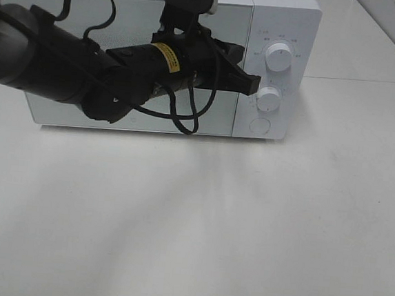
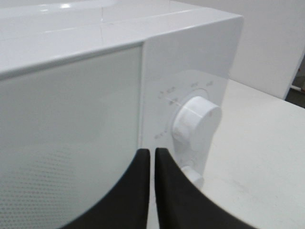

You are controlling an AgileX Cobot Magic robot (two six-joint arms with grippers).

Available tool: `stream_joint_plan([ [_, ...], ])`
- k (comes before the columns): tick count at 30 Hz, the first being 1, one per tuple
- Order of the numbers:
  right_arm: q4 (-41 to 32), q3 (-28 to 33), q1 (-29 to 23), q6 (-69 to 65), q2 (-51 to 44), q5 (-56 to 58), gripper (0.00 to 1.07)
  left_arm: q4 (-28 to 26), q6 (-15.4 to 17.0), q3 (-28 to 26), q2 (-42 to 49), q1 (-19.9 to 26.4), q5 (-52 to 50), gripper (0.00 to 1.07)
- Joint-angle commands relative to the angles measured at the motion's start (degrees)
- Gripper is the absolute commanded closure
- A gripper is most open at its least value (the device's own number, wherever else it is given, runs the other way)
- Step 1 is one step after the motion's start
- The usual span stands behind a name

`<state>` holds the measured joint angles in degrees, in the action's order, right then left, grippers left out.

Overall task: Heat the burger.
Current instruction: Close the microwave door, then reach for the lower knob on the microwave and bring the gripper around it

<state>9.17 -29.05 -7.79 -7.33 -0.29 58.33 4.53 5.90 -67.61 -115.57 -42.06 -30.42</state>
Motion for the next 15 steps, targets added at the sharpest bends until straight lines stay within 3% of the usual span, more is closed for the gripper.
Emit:
stream_joint_plan([
  [1,0.0,0.1,0.3,0.3,-1.4,-0.5,0.34,-0.5,0.6,0.1,4.6,-2.1,12.8,0.63],
  [2,0.0,0.1,0.3,0.3,-1.4,-0.5,0.34,-0.5,0.6,0.1,5.4,-2.5,15.8,0.49],
  [3,0.0,0.1,0.3,0.3,-1.4,-0.5,0.34,-0.5,0.6,0.1,5.4,-2.5,15.8,0.49],
  [4,0.0,0.1,0.3,0.3,-1.4,-0.5,0.34,-0.6,0.6,0.1,6.9,-3.2,22.5,0.27],
  [5,0.0,0.1,0.3,0.3,-1.4,-0.5,0.34,-0.7,0.6,0.1,7.6,-3.5,25.2,0.19],
  [6,0.0,0.1,0.3,0.3,-1.4,-0.5,0.34,-0.7,0.6,0.1,7.6,-3.5,25.2,0.19],
  [7,0.0,0.1,0.3,0.3,-1.4,-0.5,0.34,-0.7,0.6,0.1,9.2,-4.2,32.2,0.08],
  [8,0.0,0.1,0.3,0.3,-1.4,-0.5,0.34,-0.7,0.6,0.1,10.7,-4.6,39.0,0.05],
  [10,0.0,0.1,0.3,0.3,-1.4,-0.5,0.34,-1.0,0.6,0.1,11.3,-4.8,42.0,0.06],
  [11,0.0,0.1,0.3,0.3,-1.4,-0.5,0.34,-1.8,0.6,0.1,12.9,-5.0,49.6,0.06],
  [15,0.0,0.1,0.3,0.3,-1.4,-0.5,0.34,-2.8,0.6,0.1,15.2,-5.0,60.0,0.06],
])
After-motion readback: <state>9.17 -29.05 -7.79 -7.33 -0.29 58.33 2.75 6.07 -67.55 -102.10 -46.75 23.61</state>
